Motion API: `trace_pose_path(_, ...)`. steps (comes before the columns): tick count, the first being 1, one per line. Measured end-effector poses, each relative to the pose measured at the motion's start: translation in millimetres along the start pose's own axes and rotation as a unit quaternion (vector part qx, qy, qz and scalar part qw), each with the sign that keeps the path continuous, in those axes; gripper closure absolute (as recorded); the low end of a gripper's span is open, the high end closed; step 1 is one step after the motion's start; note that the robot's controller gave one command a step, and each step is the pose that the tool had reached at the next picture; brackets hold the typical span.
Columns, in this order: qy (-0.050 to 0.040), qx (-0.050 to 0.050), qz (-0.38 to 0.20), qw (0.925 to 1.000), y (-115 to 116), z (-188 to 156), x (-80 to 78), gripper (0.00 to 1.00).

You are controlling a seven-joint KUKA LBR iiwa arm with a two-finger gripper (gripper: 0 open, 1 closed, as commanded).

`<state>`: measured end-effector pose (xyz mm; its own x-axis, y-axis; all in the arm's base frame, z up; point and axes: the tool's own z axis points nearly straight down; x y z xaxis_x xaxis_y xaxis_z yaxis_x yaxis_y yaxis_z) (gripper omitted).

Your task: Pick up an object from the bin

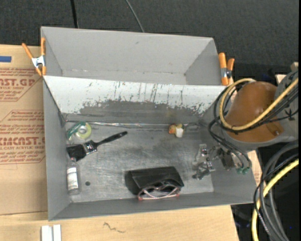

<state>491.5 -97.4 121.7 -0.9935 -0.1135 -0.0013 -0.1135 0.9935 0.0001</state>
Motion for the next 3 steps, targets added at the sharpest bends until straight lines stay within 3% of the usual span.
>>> trace_pose_path(1,0.0029,-0.001,-0.006,1.0000,-3.0,-52.1,-7.2,1.00)
trace_pose_path(2,0.0018,-0.001,0.016,0.9999,9.1,-119.4,-8.6,1.00)
trace_pose_path(3,-0.0079,0.003,-0.037,0.9993,17.3,-105.8,-25.7,1.00)
